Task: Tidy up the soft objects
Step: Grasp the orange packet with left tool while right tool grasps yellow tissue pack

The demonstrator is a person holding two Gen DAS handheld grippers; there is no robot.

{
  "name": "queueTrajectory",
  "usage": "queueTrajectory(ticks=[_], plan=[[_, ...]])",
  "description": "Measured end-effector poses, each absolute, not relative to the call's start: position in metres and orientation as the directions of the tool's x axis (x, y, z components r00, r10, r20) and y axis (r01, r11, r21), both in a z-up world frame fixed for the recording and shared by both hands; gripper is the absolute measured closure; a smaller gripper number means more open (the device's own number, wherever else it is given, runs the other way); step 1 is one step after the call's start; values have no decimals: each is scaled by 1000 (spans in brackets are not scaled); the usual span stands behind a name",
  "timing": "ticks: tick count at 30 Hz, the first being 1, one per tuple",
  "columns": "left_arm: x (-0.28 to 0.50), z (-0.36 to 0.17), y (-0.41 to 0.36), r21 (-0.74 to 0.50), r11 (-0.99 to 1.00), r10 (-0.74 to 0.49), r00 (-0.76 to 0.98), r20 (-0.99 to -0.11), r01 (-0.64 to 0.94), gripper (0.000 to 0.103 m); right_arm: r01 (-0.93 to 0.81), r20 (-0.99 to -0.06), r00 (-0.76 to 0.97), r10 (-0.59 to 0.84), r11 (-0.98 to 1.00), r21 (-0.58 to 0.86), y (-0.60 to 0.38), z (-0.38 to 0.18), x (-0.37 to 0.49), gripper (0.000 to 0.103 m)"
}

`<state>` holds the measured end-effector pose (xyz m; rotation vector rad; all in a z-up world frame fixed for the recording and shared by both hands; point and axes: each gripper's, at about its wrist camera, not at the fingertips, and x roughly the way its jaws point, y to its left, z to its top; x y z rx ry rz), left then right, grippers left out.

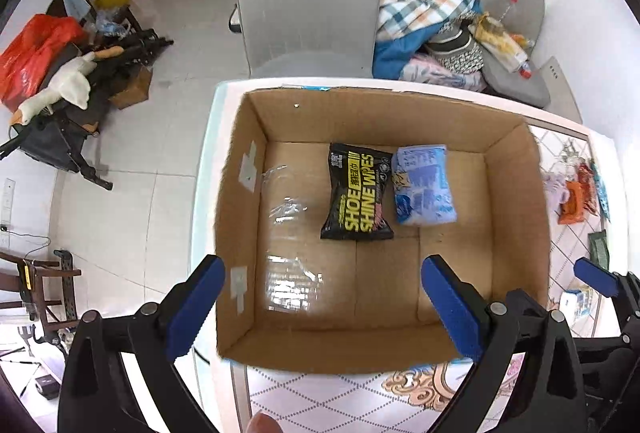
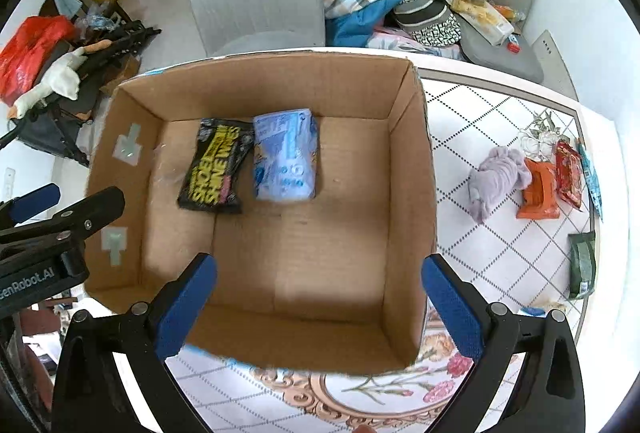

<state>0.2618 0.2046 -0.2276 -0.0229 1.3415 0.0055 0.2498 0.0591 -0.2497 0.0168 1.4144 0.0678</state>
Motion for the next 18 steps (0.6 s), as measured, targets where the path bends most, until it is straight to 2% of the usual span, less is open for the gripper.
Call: queueTrajectory(ticks=[12,15,18], plan=[[205,-174,174,25,1000,19,312,-950,14,2,-45,-962,211,175,985,169,38,-201,188,0],[200,-167,141,68,996,43,338,-940,61,2,22,-955,218,199,978,209,2,-195,173,0],[200,-165,104,97,989,51,350,-935,114,2,170,-954,224,199,956,240,-57,-197,154,0]])
